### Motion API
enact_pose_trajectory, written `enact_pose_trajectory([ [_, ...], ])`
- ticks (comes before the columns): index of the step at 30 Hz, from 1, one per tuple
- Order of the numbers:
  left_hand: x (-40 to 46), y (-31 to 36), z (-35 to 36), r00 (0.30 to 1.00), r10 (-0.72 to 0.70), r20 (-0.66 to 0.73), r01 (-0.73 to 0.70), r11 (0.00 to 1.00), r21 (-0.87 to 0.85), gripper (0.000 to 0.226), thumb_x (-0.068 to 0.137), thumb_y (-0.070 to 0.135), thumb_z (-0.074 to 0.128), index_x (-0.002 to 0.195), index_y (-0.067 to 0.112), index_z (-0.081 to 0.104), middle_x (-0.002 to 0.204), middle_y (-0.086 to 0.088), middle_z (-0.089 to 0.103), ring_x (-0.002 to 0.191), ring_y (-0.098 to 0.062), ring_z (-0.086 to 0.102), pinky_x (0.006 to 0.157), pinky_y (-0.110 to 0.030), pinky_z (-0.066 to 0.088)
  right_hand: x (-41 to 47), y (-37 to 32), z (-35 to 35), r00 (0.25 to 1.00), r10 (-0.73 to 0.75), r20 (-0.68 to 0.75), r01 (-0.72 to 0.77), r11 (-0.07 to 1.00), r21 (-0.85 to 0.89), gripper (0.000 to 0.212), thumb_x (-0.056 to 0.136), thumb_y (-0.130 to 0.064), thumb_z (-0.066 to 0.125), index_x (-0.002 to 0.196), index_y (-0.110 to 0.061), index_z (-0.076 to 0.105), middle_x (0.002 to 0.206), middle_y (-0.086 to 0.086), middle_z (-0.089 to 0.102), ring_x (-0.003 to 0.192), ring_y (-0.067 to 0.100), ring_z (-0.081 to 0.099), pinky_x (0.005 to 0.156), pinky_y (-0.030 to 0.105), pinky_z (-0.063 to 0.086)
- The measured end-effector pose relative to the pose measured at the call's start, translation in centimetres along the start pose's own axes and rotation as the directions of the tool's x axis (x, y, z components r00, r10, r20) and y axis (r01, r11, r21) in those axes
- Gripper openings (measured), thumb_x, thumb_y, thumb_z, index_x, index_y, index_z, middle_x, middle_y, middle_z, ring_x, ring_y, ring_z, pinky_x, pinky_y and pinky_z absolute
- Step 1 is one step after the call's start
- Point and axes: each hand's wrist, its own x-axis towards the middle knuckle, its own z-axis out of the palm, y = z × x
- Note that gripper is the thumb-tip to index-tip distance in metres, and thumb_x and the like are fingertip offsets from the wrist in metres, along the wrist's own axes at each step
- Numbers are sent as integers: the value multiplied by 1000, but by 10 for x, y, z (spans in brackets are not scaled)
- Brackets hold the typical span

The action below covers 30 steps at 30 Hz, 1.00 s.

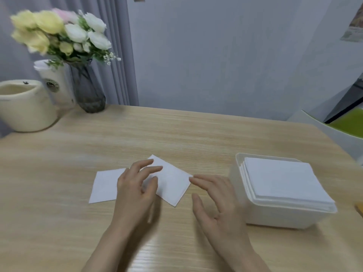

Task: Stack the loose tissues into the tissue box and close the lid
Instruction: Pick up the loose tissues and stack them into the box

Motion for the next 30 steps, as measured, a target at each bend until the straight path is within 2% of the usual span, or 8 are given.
enact_pose_trajectory([
  [4, 1, -27, -12, 998, -55, 7, 53, 983, 176, 42, 80, 44, 37, 107, 36, 67, 127, 18, 53, 120, -2, 47, 119, -44, 11, 14, 14, 33, 954, 238, 183, -244, 970, 10, 30, 84, -27, 60, 114, -32, 62, 110, -27, 58, 112, -4, 44, 89, 7, 32],
  [7, -2, -39, -10, 995, -88, 44, 76, 970, 232, 39, 83, 32, 43, 114, 31, 68, 131, 13, 53, 123, 3, 42, 119, -40, 0, 27, 28, 53, 919, 315, 237, -301, 949, -97, 33, 85, -19, 64, 116, -30, 60, 110, -27, 54, 109, -4, 41, 86, 5, 29],
  [12, -1, -42, -6, 993, -99, 67, 78, 960, 269, 43, 85, 32, 40, 120, 29, 65, 134, 12, 51, 127, 7, 34, 119, -40, -4, 42, 40, 70, 843, 440, 310, -358, 889, -286, 43, 86, -31, 64, 127, -26, 53, 120, -13, 50, 117, 10, 36, 96, 26, 32],
  [16, -1, -41, -7, 991, -118, 61, 99, 962, 253, 44, 85, 33, 39, 120, 28, 65, 135, 14, 50, 127, 6, 36, 119, -38, -4, 54, 41, 75, 790, 532, 306, -397, 823, -406, 53, 80, -43, 69, 127, -26, 51, 116, -8, 48, 115, 15, 36, 95, 30, 30],
  [20, -1, -42, -7, 990, -128, 52, 112, 965, 236, 44, 84, 31, 39, 119, 28, 65, 134, 14, 51, 126, 9, 35, 119, -37, -4, 64, 42, 75, 736, 597, 320, -458, 787, -413, 56, 74, -41, 74, 123, -25, 54, 113, -6, 53, 116, 17, 39, 95, 33, 33],
  [24, -1, -43, -7, 992, -126, 29, 116, 968, 224, 39, 86, 26, 43, 118, 27, 66, 133, 13, 53, 124, 9, 36, 119, -36, -4, 69, 44, 76, 689, 630, 359, -525, 775, -352, 33, 74, -35, 71, 104, -26, 60, 105, -7, 60, 106, 15, 50, 79, 33, 41],
  [27, -1, -43, -7, 991, -132, 13, 126, 966, 224, 41, 85, 28, 41, 118, 27, 66, 131, 13, 54, 123, 9, 38, 119, -36, -4, 67, 42, 75, 728, 618, 296, -523, 780, -344, 4, 83, -30, 59, 80, -27, 60, 79, -11, 61, 80, 15, 55, 58, 29, 35],
  [30, -1, -42, -8, 990, -140, -1, 136, 965, 225, 43, 83, 29, 39, 117, 26, 67, 130, 14, 54, 123, 6, 41, 119, -37, -1, 63, 39, 72, 758, 605, 246, -541, 793, -281, 33, 83, -23, 52, 51, -32, 53, 50, -9, 45, 59, 15, 42, 50, 28, 25],
])
